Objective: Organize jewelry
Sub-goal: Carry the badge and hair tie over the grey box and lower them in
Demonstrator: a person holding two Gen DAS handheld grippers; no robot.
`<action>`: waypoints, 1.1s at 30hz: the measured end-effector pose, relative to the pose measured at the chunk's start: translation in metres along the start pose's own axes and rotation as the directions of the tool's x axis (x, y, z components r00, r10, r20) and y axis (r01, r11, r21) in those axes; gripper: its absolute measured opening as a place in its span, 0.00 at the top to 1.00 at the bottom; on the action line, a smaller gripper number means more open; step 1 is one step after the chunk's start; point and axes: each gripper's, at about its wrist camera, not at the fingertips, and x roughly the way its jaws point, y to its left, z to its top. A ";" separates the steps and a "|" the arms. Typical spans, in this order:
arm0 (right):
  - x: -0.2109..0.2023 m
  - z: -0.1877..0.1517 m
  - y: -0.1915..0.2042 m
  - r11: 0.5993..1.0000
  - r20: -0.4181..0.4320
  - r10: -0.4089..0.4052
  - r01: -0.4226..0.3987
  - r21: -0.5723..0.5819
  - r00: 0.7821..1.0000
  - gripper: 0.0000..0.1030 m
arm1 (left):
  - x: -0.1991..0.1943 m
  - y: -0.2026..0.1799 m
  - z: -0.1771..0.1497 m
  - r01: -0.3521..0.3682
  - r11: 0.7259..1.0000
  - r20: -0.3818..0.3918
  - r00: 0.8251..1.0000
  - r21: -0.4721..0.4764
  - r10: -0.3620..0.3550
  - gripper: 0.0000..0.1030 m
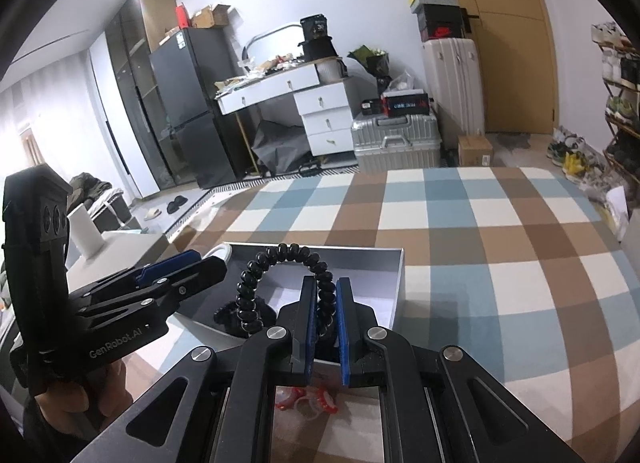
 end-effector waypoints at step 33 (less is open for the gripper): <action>0.031 -0.003 -0.002 0.999 -0.054 -0.036 0.038 0.036 0.998 0.89 | 0.006 -0.011 -0.006 -0.018 0.999 -0.018 1.000 0.031 0.019 0.65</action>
